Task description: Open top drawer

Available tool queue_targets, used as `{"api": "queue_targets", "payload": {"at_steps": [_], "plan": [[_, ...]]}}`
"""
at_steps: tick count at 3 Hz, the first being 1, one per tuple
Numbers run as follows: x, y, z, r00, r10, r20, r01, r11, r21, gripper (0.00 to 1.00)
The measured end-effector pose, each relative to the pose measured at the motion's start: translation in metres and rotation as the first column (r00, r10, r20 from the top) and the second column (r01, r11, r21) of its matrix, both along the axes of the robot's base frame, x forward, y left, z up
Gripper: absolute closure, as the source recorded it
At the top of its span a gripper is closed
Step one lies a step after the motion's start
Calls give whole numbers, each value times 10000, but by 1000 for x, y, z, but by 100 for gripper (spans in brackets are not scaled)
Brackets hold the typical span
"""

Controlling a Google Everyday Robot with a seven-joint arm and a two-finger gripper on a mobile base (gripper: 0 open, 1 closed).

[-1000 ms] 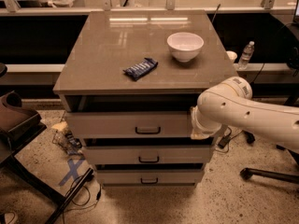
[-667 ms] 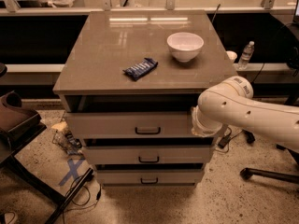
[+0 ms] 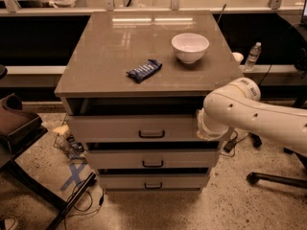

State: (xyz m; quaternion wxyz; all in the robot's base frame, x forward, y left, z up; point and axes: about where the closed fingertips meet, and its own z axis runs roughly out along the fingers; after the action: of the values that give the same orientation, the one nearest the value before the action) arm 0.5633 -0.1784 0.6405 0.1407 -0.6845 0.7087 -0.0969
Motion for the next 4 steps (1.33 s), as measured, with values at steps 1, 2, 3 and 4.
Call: {"api": "queue_targets", "payload": {"at_steps": [1, 2, 3, 4], "plan": [[0, 0, 2, 10000, 1, 1, -1, 10000, 0, 100], [0, 0, 2, 10000, 1, 1, -1, 10000, 1, 100], [0, 0, 2, 10000, 1, 1, -1, 10000, 1, 86], [0, 0, 2, 10000, 1, 0, -1, 10000, 0, 62]]}}
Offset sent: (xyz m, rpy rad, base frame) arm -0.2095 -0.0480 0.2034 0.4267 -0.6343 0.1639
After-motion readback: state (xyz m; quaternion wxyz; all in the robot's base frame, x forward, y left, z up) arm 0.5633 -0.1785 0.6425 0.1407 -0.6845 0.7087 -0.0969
